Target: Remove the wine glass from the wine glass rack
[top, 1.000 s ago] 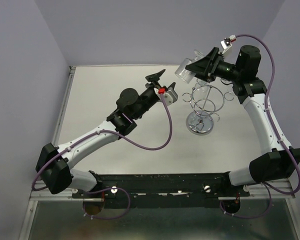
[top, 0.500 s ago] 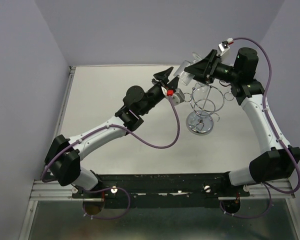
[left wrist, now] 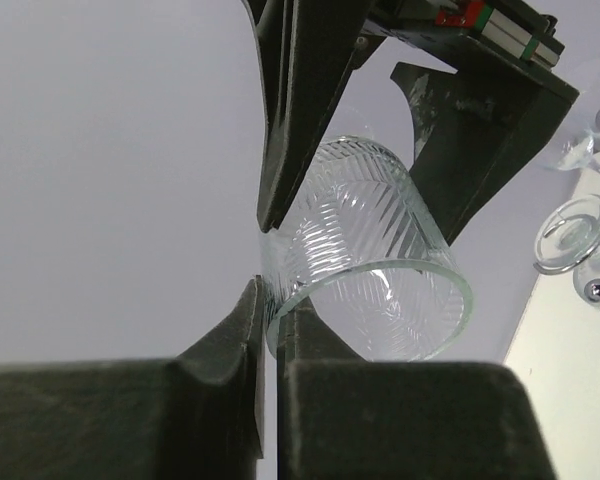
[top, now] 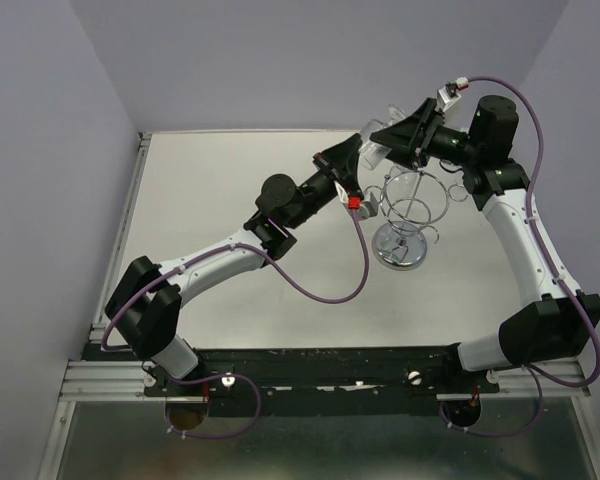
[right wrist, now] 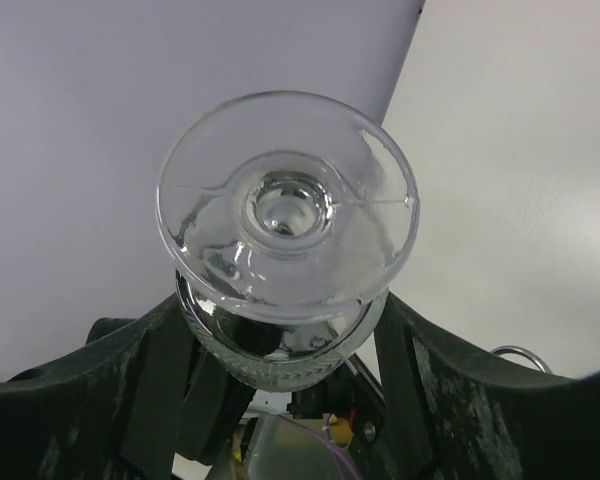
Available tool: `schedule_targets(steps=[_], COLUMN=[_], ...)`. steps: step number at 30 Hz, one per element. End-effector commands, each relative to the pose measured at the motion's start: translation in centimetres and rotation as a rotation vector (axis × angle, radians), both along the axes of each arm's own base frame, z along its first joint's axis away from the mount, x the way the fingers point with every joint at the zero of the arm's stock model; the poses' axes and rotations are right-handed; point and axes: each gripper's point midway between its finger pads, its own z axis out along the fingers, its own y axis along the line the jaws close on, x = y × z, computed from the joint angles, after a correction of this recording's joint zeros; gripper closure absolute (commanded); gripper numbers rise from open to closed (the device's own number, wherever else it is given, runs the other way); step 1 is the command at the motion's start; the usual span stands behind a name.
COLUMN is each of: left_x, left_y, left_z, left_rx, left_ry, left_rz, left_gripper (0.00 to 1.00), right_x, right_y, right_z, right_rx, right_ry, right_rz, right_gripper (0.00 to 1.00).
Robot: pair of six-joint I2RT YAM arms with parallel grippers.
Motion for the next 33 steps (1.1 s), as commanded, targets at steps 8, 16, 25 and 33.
schedule_targets(steps=[8, 16, 25, 33], left_x=[-1.9, 2.2, 6.0, 7.8], left_y=[-0.1, 4.0, 9.5, 11.5], left_z=[5.3, 10.1, 7.0, -2.8], left_rx=[-0.072, -0.186, -0.110, 0.070], left_ry=[-0.226, -0.210, 0.082, 0.630], left_rz=[-0.004, 0.256, 0.395, 0.451], left_gripper=[1.00, 1.00, 1.00, 1.00], right_x=[0.1, -0.4, -1.2, -2.5], right_y=[0.6, 0.0, -1.6, -3.1], right_z=[0.2, 0.8, 0.6, 3.3], right_rx=[-0.003, -0.024, -0.087, -0.343], right_ry=[-0.049, -0.103, -0.210, -0.700], right_rz=[0.026, -0.003, -0.022, -0.002], right_gripper=[0.00, 0.00, 0.00, 0.00])
